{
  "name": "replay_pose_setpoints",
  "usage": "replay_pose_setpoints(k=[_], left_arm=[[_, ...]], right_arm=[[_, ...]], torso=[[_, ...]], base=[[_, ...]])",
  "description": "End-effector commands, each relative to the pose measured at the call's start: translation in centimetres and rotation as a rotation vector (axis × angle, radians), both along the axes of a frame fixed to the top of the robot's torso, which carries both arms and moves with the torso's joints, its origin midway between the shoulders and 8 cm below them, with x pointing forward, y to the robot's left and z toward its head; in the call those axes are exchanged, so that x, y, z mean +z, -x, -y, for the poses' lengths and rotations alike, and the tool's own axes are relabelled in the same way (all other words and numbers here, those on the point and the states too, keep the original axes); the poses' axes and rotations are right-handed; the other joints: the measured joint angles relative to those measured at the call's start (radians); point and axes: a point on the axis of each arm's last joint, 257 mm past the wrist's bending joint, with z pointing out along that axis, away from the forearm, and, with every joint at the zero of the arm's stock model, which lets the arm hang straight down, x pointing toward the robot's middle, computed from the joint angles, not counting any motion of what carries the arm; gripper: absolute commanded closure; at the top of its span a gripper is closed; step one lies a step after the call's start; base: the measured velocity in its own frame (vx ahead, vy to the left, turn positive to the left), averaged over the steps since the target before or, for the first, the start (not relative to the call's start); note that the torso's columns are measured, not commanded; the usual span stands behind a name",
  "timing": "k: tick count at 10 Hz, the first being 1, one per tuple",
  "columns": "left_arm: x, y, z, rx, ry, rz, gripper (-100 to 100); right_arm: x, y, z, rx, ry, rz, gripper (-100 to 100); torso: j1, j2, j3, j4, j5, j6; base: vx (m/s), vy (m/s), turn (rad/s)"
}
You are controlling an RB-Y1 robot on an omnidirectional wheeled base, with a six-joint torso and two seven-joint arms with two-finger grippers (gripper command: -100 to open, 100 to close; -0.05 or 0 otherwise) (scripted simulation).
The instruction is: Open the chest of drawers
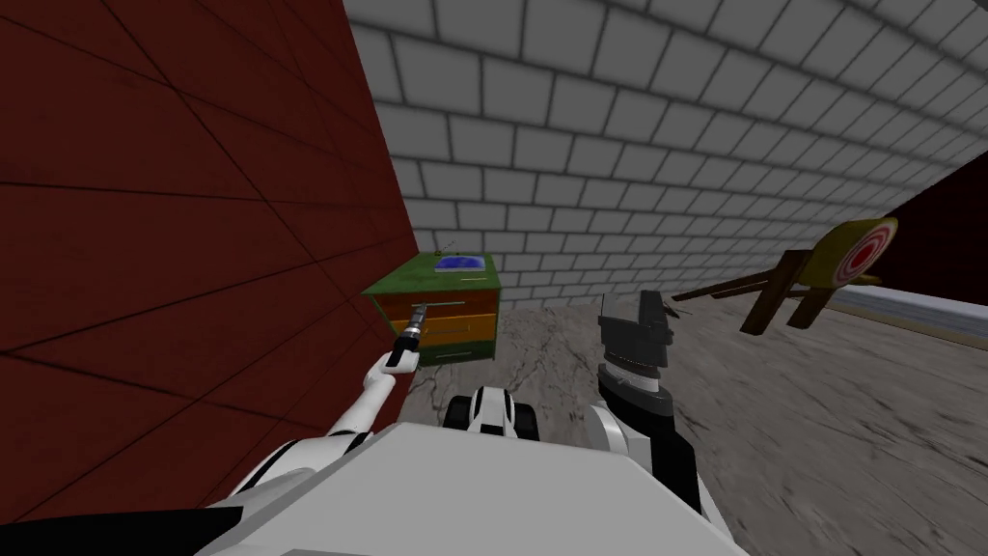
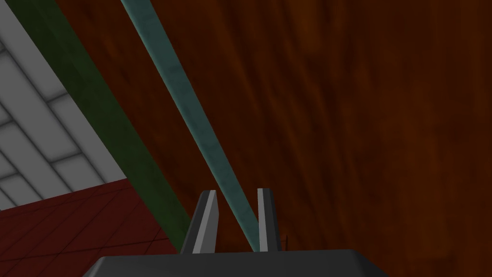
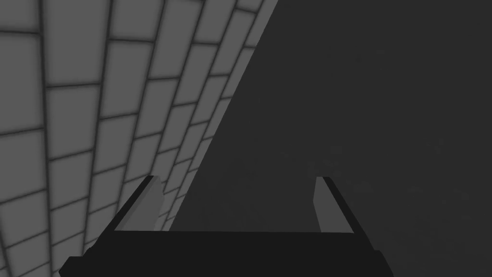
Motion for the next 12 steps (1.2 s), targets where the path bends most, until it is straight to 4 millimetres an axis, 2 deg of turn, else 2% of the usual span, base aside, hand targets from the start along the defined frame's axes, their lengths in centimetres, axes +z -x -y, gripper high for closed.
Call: replay_pose_setpoints(k=[1,2,3,6,7,8,10,11,12], left_arm=[[-0.9,-0.9,7.5,-0.111,-0.004,-0.01,100],[-0.9,-1.0,10.4,-0.154,-0.002,-0.008,100],[-1.0,-1.1,10.9,-0.164,-0.003,-0.01,100],[-0.4,-0.8,20.0,-0.296,0.004,0.007,100],[-0.4,-0.8,20.2,-0.298,0.004,0.007,100],[-0.2,-0.5,23.2,-0.34,0.008,0.01,100],[0.0,-0.5,22.7,-0.337,0.008,0.017,100],[0.5,-1.1,21.1,-0.32,0.006,0.017,100],[0.7,-1.3,20.5,-0.314,0.005,0.017,100]], right_arm=[[0.0,0.0,0.0,0.0,0.0,0.0,0],[0.0,0.0,0.0,0.0,0.0,0.0,0],[0.0,0.0,0.0,0.0,0.0,0.0,0],[0.0,0.0,0.0,0.0,0.0,0.0,0],[0.0,0.0,0.0,0.0,0.0,0.0,0],[0.0,0.0,0.0,0.0,0.0,0.0,0],[0.0,0.0,0.0,0.0,0.0,0.0,0],[0.0,0.0,0.0,0.0,0.0,0.0,0],[0.0,0.0,0.0,0.001,0.0,0.001,0]], torso=[[0.0,-0.002,-0.001,-0.002,0.001,0.002],[-0.001,-0.003,-0.002,-0.002,0.001,0.003],[-0.001,-0.004,-0.002,-0.003,0.002,0.003],[0.003,-0.001,0.0,-0.001,0.002,0.0],[0.004,-0.003,-0.001,-0.002,0.001,-0.001],[0.003,-0.002,-0.001,-0.002,0.002,0.0],[-0.001,0.0,0.0,0.0,0.0,0.002],[-0.002,0.002,0.001,0.0,0.0,0.002],[-0.004,0.006,0.004,-0.001,0.001,0.004]], base=[[0.118,0.06,0.419],[0.124,0.062,0.41],[0.082,0.043,0.275],[0.084,0.039,0.407],[0.079,0.019,0.224],[0.086,0.024,0.328],[0.04,0.006,0.095],[-0.105,-0.034,-0.158],[-0.17,-0.03,-0.148]])
